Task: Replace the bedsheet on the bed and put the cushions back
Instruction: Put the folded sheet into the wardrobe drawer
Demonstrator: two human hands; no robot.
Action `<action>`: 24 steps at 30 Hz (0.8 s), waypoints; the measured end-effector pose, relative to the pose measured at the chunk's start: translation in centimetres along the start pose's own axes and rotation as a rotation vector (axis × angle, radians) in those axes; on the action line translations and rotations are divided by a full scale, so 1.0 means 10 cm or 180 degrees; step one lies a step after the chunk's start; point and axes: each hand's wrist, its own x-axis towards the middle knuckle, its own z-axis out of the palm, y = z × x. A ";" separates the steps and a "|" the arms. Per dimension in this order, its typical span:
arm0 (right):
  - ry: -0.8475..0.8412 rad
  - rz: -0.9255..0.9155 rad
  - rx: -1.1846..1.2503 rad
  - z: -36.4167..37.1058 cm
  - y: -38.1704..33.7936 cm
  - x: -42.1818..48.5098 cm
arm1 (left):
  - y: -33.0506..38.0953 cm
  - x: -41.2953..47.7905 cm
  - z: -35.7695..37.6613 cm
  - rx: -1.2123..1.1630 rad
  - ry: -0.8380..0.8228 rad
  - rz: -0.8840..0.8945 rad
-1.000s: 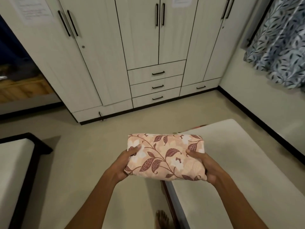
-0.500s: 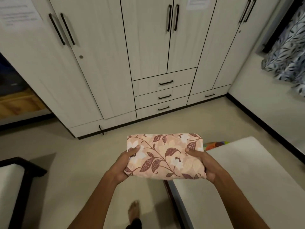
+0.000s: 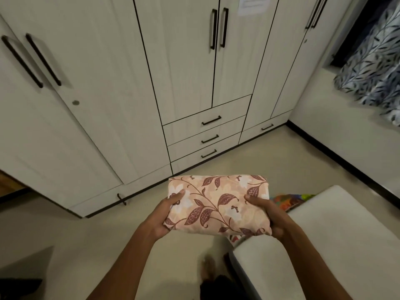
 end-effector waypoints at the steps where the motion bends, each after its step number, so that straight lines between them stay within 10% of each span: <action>1: 0.0006 -0.0018 -0.0003 0.03 -0.08 0.09 | 0.09 0.10 0.01 0.0024 -0.0020 -0.0003; 24: 0.0066 0.0031 0.0082 -0.06 -2.14 2.86 | 2.10 2.85 0.33 -0.0225 -0.0083 -0.0408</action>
